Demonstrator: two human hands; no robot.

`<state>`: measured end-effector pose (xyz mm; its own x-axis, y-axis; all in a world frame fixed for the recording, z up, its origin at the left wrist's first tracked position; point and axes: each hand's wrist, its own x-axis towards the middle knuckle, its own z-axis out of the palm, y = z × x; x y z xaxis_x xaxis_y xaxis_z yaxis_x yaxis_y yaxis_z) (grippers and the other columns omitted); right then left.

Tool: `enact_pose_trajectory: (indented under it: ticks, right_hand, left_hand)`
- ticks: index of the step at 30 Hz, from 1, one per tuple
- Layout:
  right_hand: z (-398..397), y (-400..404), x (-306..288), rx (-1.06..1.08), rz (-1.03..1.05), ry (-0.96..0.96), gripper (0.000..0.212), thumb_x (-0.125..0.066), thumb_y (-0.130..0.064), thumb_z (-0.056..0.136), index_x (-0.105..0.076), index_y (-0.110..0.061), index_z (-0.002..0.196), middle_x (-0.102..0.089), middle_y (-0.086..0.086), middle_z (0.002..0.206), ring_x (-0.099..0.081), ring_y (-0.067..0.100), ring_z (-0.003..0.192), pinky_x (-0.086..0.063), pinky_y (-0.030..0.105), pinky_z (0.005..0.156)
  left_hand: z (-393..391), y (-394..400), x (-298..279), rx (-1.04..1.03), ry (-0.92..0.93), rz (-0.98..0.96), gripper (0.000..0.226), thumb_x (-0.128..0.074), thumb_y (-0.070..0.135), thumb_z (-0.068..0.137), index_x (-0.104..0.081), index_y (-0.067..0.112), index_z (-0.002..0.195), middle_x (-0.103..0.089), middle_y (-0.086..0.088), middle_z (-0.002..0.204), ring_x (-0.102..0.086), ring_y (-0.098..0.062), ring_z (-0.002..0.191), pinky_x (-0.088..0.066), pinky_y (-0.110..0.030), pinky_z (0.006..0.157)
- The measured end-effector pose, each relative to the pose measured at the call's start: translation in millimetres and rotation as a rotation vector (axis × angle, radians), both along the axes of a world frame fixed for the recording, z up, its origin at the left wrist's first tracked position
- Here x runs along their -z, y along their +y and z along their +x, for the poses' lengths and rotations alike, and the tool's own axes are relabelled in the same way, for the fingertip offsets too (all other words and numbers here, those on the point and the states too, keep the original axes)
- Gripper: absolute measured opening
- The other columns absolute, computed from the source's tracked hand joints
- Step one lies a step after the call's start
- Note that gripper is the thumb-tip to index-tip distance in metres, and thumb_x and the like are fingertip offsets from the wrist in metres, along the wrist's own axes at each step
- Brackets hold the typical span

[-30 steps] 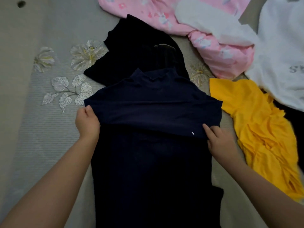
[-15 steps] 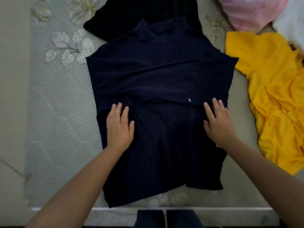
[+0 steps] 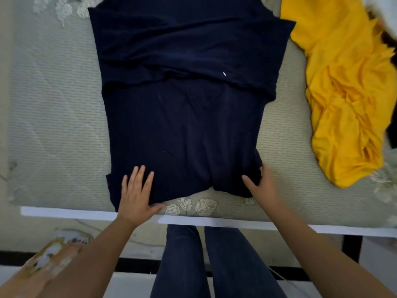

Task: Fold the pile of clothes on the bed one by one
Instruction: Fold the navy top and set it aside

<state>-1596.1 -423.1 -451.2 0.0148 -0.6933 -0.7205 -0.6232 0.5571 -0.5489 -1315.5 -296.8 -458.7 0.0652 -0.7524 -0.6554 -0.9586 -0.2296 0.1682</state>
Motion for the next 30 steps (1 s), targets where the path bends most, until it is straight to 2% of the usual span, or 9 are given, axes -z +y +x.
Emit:
enact_pose_trajectory:
  ticks: [3,6,9,13,15,19,21,25,30]
  right_hand:
    - [-5,11,-1,-0.047,0.008,0.008,0.034,-0.059,-0.012,0.088,-0.051,-0.008,0.120,-0.054,-0.004,0.107,-0.052,0.012,0.098,-0.043,0.030,0.086]
    - [-18,12,-4,-0.045,-0.157,0.116,0.015,-0.044,-0.009,0.094,-0.058,-0.012,0.087,-0.055,0.002,0.077,-0.048,0.018,0.074,-0.036,0.027,0.065]
    - [-29,6,-10,-0.146,-0.244,0.125,0.044,-0.044,0.004,0.090,-0.039,-0.001,0.134,-0.054,0.010,0.111,-0.051,0.025,0.101,-0.040,0.030,0.087]
    - [-38,17,1,-0.918,-0.235,0.425,0.061,-0.046,0.000,0.087,-0.022,-0.006,0.143,-0.006,0.015,0.154,-0.011,0.029,0.141,-0.025,0.036,0.111]
    - [-38,23,6,-0.990,-0.157,0.579,0.069,-0.046,-0.006,0.089,-0.010,-0.017,0.147,0.008,0.005,0.155,0.002,0.024,0.143,-0.024,0.040,0.109]
    - [-26,25,0,-0.916,-0.316,0.481,0.046,-0.054,-0.013,0.088,-0.046,-0.013,0.134,-0.011,0.013,0.154,-0.006,0.031,0.142,-0.027,0.042,0.109]
    - [-16,26,-8,-0.717,-0.537,0.332,0.028,-0.061,0.005,0.079,-0.066,0.003,0.106,-0.041,0.028,0.137,-0.032,0.046,0.129,-0.035,0.044,0.103]
    - [-13,29,-52,-0.085,-0.447,0.106,0.021,-0.054,-0.004,0.088,-0.063,0.001,0.105,-0.060,0.011,0.092,-0.055,0.025,0.090,-0.034,0.022,0.065]
    - [-40,38,-85,0.180,-0.290,0.095,0.027,-0.043,-0.014,0.095,-0.056,0.001,0.115,-0.058,0.015,0.101,-0.054,0.026,0.088,-0.042,0.036,0.074]
  left_hand:
    - [-2,1,-3,-0.138,-0.026,-0.139,0.089,-0.092,0.013,0.037,-0.057,-0.010,0.115,-0.049,-0.037,0.123,-0.046,-0.054,0.114,-0.033,-0.070,0.088]
    - [5,4,-8,-0.480,-0.067,-0.218,0.086,-0.082,0.006,0.058,-0.040,-0.008,0.132,-0.031,-0.037,0.137,-0.029,-0.052,0.127,-0.022,-0.060,0.103]
    - [12,13,-14,-0.623,-0.087,-0.201,0.072,-0.069,0.002,0.073,-0.034,-0.007,0.135,-0.038,-0.032,0.131,-0.041,-0.045,0.115,-0.036,-0.052,0.097]
    - [18,29,-22,-0.705,0.025,-0.314,0.052,-0.056,-0.015,0.072,-0.049,-0.007,0.123,-0.056,-0.028,0.110,-0.052,-0.041,0.100,-0.042,-0.046,0.086]
    - [16,33,-26,-0.762,0.116,-0.407,0.045,-0.054,-0.017,0.072,-0.056,-0.005,0.116,-0.061,-0.021,0.106,-0.055,-0.035,0.099,-0.044,-0.042,0.085]
    - [12,42,-38,-0.910,0.262,-0.501,0.033,-0.051,-0.011,0.082,-0.061,0.003,0.109,-0.057,-0.003,0.104,-0.049,-0.013,0.096,-0.039,-0.016,0.080]
    - [16,45,-47,-0.960,0.289,-0.561,0.028,-0.052,-0.008,0.084,-0.063,0.006,0.105,-0.056,-0.001,0.100,-0.051,-0.014,0.092,-0.038,-0.006,0.073]
    - [30,39,-74,-1.096,0.421,-0.676,0.021,-0.055,-0.002,0.086,-0.061,0.014,0.098,-0.059,-0.002,0.098,-0.054,-0.014,0.092,-0.041,-0.022,0.081]
    - [36,36,-100,-1.214,0.740,-0.673,0.026,-0.048,-0.003,0.090,-0.050,0.021,0.083,-0.056,0.004,0.089,-0.059,-0.008,0.078,-0.048,-0.014,0.072]
